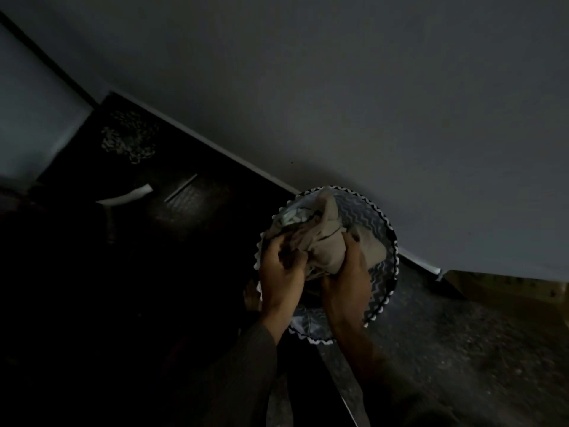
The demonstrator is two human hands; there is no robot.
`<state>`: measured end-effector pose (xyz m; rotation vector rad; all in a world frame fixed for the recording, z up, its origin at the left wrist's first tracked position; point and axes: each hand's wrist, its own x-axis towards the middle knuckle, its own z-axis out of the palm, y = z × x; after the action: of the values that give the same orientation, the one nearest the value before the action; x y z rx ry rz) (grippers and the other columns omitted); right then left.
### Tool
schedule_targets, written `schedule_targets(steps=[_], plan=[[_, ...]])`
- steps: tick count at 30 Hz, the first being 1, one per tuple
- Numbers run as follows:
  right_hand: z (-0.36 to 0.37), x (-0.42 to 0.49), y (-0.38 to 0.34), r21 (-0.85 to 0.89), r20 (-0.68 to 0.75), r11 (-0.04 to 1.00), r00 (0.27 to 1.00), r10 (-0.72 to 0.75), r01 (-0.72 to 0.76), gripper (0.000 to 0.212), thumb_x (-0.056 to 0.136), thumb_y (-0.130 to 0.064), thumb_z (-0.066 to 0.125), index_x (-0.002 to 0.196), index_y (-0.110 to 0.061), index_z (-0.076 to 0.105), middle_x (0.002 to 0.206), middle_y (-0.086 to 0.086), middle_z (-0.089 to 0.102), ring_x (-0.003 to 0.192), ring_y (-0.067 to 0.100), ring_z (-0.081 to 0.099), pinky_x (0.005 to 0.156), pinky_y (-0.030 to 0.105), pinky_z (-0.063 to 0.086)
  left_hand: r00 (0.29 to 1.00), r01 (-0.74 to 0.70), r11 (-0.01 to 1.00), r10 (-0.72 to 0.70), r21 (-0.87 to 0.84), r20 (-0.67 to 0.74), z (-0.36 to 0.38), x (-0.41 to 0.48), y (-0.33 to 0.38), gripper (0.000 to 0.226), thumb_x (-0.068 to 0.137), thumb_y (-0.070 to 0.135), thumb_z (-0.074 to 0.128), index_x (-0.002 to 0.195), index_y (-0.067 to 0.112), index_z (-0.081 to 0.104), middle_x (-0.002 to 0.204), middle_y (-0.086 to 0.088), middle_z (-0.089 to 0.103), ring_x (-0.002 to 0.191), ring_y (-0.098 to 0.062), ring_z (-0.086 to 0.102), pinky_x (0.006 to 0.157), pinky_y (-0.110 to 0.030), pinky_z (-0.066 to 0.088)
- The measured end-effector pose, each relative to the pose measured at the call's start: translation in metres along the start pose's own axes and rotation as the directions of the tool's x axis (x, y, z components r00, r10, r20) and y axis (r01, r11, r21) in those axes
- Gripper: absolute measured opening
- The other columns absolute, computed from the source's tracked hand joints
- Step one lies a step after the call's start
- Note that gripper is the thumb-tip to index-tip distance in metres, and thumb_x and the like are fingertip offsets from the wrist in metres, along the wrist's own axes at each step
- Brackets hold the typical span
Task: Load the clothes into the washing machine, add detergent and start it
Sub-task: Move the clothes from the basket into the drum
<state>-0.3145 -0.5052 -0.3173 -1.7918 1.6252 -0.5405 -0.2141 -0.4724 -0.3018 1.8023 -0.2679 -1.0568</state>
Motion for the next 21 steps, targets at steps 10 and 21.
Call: schedule_targets(steps=[10,21], plan=[[-0.052,-0.042,-0.061,0.113,0.143,0.955,0.946,-0.290,0.276,0.077,0.064,-0.004,0.066,0.137,-0.021,0.048,0.128,0.002,0.060,0.115,0.019,0.056,0.087,0.031,0.048,0.926,0.309,0.905,-0.215,-0.294,0.310,-0.024,-0.053,0.077,0.022,0.088,0.027,0.070,0.104,0.037,0.059,0.096,0.029,0.065,0.098,0.008,0.061,0.069,-0.007,0.048],[-0.099,-0.030,-0.137,0.258,0.069,0.941,0.968,-0.242,0.217,0.067,0.080,-0.061,0.059,0.135,-0.023,0.049,0.150,0.002,0.033,0.142,0.020,0.029,0.116,0.040,0.029,0.967,0.223,0.797,-0.108,-0.562,0.231,-0.082,-0.084,0.140,0.069,0.058,0.026,0.079,0.124,0.006,0.066,0.122,-0.014,0.069,0.115,-0.032,0.064,0.102,-0.044,0.049]])
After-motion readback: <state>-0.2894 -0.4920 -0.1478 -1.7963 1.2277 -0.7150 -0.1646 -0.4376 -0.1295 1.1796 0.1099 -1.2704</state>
